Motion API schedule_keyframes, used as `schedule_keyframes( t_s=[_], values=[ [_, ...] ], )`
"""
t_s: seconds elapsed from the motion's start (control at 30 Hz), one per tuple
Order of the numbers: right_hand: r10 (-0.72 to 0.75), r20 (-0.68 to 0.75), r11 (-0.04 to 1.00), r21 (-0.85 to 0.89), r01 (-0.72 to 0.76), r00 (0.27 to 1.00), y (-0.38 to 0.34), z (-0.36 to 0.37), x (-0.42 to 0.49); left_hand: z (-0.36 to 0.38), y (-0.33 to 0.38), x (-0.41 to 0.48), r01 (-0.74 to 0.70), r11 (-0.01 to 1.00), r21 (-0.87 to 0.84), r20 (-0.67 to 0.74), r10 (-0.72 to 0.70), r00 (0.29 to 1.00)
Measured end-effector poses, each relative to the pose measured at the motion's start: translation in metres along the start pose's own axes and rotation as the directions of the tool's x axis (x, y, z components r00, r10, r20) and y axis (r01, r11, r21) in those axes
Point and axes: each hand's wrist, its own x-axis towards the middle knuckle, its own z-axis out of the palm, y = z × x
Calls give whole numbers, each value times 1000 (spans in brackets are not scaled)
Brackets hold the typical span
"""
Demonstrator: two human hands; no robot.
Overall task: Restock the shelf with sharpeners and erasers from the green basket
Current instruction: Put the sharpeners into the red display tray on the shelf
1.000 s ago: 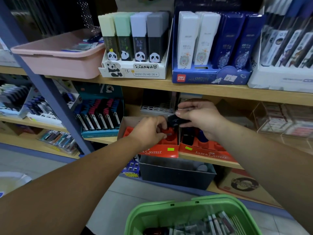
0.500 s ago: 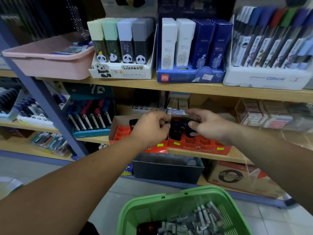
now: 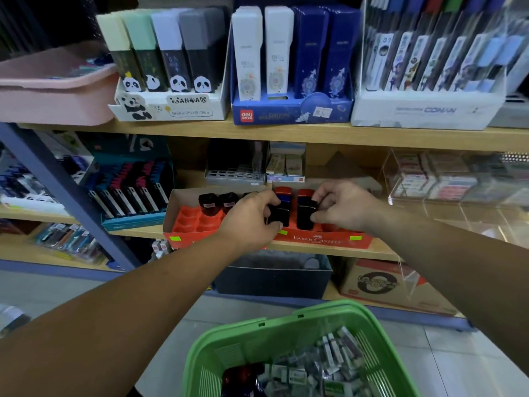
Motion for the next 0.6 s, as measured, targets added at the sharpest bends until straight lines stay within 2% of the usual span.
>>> schedule_keyframes(
  t_s=[0.1,0.37,0.53,0.6],
  values=[
    [-7,-21,999,-44,6,1000,3,-2,3,0,-1,1,5,1000,-14,-7,-5,1000],
    [-24,68,979,-200,37,997,-5,-4,2,-3,2,-3,15,999,-35,13,-14,1000],
    [34,6,938,-346,-30,999,-9,13,8,-4,5,-4,22,999,-39,28,-21,999],
    [47,-21,886,-461,-51,999,-14,11,7,-6,5,-4,19,1000,-22,42,-18,999]
  ],
)
